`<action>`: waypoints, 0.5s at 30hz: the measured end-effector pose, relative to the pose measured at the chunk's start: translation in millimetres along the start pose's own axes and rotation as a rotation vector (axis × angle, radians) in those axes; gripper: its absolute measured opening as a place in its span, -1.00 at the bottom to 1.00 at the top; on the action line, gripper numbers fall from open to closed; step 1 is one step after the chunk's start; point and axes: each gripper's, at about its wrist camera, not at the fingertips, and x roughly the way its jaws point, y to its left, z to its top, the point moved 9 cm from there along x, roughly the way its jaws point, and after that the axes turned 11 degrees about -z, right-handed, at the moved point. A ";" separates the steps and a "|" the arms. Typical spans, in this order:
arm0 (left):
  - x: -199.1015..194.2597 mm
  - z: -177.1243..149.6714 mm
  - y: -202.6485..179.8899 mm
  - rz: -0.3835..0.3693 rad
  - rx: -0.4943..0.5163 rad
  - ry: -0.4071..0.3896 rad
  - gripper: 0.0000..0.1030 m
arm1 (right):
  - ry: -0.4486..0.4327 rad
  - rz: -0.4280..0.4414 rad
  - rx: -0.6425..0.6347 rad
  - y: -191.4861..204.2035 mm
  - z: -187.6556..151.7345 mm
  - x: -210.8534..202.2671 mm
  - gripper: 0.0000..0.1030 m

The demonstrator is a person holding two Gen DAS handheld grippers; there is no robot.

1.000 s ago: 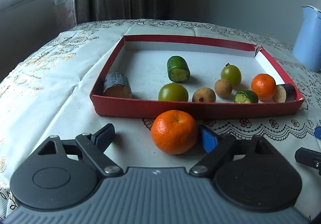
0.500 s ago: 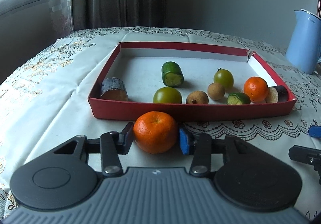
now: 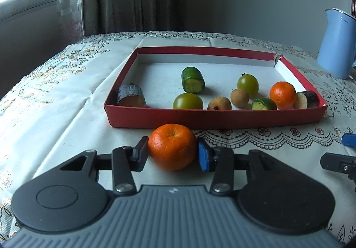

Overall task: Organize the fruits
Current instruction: 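Carry the mandarin into the red box and open the left gripper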

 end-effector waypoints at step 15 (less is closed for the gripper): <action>-28.7 53.6 4.1 0.021 0.017 -0.107 -0.20 | 0.000 0.003 0.003 -0.5 0.2 0.4 0.89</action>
